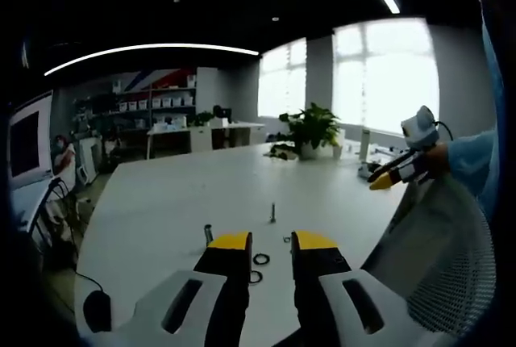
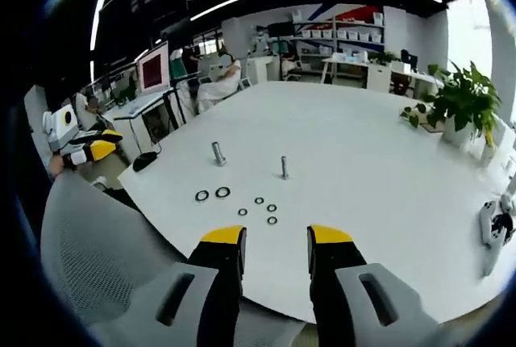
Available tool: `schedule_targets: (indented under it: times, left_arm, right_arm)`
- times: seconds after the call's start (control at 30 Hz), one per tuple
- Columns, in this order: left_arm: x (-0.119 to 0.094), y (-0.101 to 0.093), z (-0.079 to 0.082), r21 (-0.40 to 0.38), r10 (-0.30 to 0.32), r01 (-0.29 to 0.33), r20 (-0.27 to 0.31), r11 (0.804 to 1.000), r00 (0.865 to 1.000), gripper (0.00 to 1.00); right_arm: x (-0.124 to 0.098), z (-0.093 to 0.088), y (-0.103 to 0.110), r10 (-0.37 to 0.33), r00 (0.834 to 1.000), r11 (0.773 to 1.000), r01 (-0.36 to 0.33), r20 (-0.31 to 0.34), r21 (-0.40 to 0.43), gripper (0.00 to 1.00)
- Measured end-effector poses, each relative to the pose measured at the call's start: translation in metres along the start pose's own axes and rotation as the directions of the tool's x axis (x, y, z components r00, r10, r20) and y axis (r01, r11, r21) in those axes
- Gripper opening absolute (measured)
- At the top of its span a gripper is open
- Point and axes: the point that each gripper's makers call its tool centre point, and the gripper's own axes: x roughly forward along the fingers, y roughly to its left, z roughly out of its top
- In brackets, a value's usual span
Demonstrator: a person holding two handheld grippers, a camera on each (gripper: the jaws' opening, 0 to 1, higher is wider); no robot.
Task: Place the washer onto the threaded stud by aligning its center hole with the stud, sliding it down to the base, and recovering from edge contact or off-axis alignment until the washer reaches the visible bottom stop.
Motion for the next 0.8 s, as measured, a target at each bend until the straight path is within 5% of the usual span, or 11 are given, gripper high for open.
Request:
schedule_targets:
  times: [0.37,0.8]
  left_arm:
    - [0.001,-0.007,-0.004,0.011,-0.044,0.044,-0.019,0.999,0.999,0.18]
    - [0.002,-0.011,-0.009,0.012,-0.063,0.064,-0.051,0.998,0.997,0.18]
  right_arm:
    - [0.052,-0.002,-0.004,0.080,0.990,0.992,-0.090,-0.112,-0.084,0.32]
    - [0.114,-0.029,-0.002,0.128,0.961,0.983,-0.155,-0.246,-0.095,0.30]
